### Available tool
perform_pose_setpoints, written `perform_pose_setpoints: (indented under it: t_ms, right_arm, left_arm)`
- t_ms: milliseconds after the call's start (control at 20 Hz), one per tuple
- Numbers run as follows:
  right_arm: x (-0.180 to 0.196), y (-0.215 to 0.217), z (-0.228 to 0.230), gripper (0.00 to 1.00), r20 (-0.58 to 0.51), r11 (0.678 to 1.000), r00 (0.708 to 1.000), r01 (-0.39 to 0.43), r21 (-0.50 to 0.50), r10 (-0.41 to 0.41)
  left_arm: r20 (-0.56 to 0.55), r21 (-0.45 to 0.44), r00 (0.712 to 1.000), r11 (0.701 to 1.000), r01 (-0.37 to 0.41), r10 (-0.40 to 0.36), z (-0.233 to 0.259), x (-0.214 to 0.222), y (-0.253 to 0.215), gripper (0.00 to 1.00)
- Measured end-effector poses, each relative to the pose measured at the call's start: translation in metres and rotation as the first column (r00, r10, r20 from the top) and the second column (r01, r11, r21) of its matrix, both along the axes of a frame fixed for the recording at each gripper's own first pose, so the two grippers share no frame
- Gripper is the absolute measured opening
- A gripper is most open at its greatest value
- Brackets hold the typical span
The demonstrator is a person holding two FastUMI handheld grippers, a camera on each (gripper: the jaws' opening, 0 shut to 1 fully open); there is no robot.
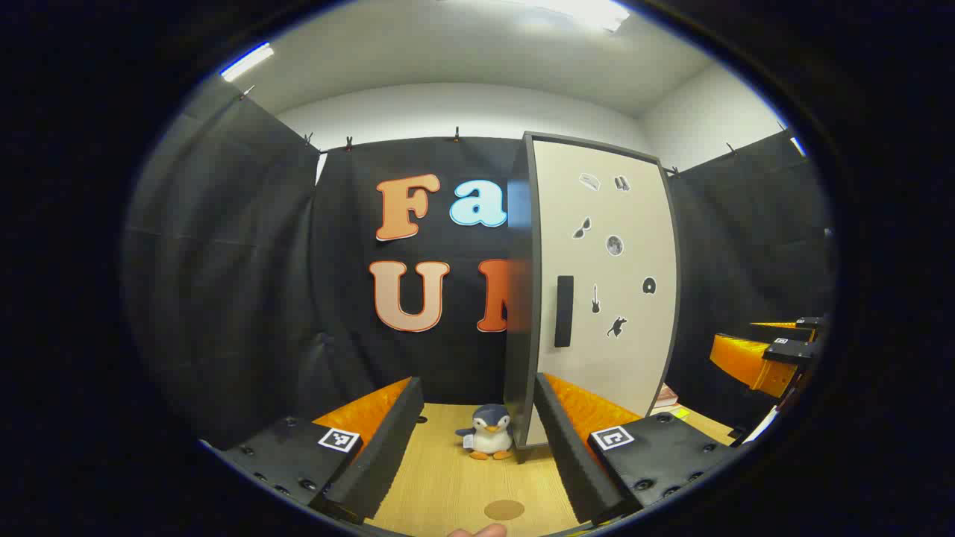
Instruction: Open the cabinet door with the right hand, grasp the bottle in the cabinet with the left hand and place it on the coaster, then close the cabinet door with the right hand.
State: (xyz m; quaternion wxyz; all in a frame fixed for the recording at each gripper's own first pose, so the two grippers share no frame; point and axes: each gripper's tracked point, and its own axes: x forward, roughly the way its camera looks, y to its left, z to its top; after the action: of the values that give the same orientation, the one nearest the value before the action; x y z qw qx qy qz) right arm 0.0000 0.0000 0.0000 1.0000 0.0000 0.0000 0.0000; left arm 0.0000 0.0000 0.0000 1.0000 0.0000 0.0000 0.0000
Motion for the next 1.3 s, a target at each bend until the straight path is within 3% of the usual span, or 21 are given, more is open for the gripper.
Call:
perform_pose_setpoints:
  t_ms: [150,850,1300]
  right_arm:
    - [0.002,0.000,-0.001,0.96,-0.004,1.000,1.000,-0.002,-0.001,0.002]
    - [0.027,0.024,0.004,0.96,-0.006,1.000,1.000,-0.010,-0.018,0.010]
    - [0.107,0.078,0.006,0.96,-0.017,0.998,0.998,-0.062,-0.023,0.062]
  left_arm:
    - [0.000,0.002,1.000,1.000,-0.006,0.006,0.000,0.004,0.002,0.99]
    - [-0.017,-0.008,1.000,1.000,-0.007,0.007,-0.010,0.027,0.023,0.97]
    - [-0.060,-0.046,0.998,0.999,-0.015,0.012,-0.033,0.055,0.062,0.97]
